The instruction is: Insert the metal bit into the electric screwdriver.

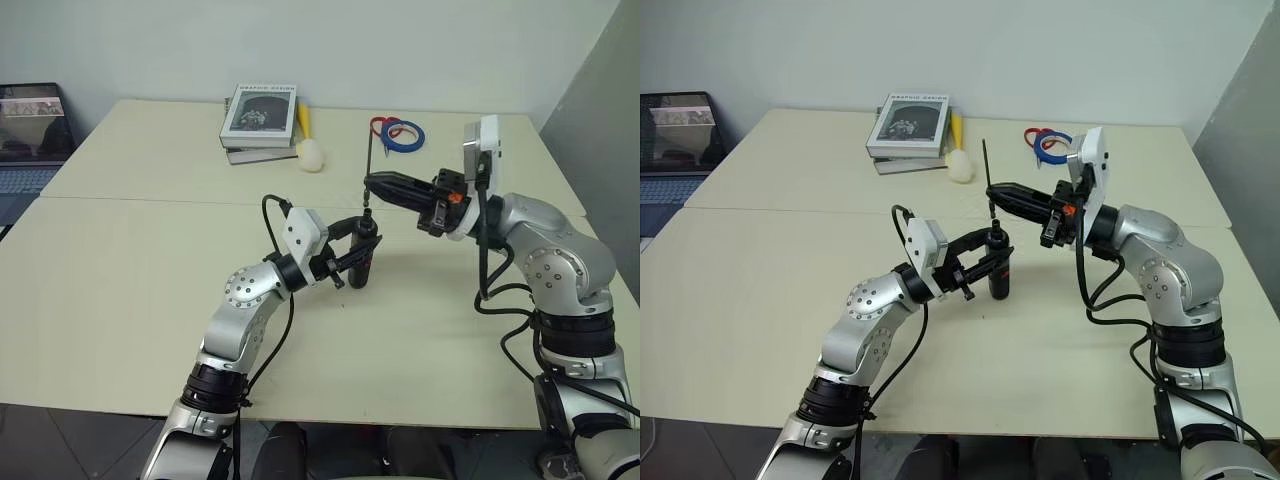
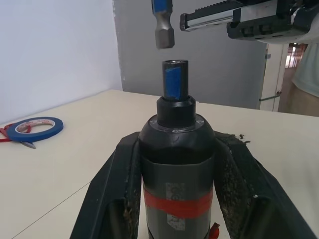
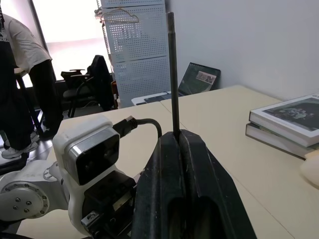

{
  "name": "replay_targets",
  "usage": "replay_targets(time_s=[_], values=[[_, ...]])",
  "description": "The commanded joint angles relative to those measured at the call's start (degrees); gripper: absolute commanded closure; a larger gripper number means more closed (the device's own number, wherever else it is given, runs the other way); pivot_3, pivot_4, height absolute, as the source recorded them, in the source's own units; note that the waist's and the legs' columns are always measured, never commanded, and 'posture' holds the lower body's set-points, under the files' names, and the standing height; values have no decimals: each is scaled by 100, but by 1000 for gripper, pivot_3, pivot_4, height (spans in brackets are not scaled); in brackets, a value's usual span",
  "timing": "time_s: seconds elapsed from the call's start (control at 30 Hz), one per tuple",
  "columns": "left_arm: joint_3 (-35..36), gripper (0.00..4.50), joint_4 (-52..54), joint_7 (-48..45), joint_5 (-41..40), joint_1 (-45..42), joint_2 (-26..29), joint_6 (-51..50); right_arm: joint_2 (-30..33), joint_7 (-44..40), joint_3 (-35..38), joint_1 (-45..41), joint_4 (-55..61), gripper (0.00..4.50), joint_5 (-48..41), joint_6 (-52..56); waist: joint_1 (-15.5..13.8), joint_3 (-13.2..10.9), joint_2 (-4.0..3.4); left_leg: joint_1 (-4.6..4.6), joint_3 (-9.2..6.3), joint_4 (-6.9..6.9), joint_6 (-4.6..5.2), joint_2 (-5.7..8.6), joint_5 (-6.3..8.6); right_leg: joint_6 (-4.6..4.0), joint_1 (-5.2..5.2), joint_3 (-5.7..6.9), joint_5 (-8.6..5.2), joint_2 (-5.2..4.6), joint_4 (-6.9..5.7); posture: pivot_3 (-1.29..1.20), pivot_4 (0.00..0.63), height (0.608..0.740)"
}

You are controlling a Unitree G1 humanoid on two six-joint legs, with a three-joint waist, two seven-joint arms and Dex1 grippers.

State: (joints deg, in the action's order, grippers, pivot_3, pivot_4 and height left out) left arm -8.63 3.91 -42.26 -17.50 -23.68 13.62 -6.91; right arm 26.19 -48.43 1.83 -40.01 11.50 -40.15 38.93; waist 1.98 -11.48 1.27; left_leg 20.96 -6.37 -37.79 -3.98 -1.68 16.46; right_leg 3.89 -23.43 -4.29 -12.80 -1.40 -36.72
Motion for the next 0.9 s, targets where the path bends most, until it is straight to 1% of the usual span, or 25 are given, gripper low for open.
replay_targets(time_s=[0.03,0.7,0.9], values=[[32,2851,58,15,59,-104,43,33,23,-30,46,-31,197,4500,-81,-35,1,0,0,0,0,0,0,0,0,0,0,0,0,0,0,0,150,740],[40,2851,85,1,58,-93,87,10,89,-270,124,208,-35,4500,-22,-287,6,0,0,0,0,0,0,0,0,-1,-1,0,-1,0,1,0,150,740],[39,2851,84,-2,62,-85,96,8,46,-253,179,158,10,4500,-149,-229,7,0,0,0,0,1,0,0,0,-3,-1,0,-2,0,1,0,150,740]])
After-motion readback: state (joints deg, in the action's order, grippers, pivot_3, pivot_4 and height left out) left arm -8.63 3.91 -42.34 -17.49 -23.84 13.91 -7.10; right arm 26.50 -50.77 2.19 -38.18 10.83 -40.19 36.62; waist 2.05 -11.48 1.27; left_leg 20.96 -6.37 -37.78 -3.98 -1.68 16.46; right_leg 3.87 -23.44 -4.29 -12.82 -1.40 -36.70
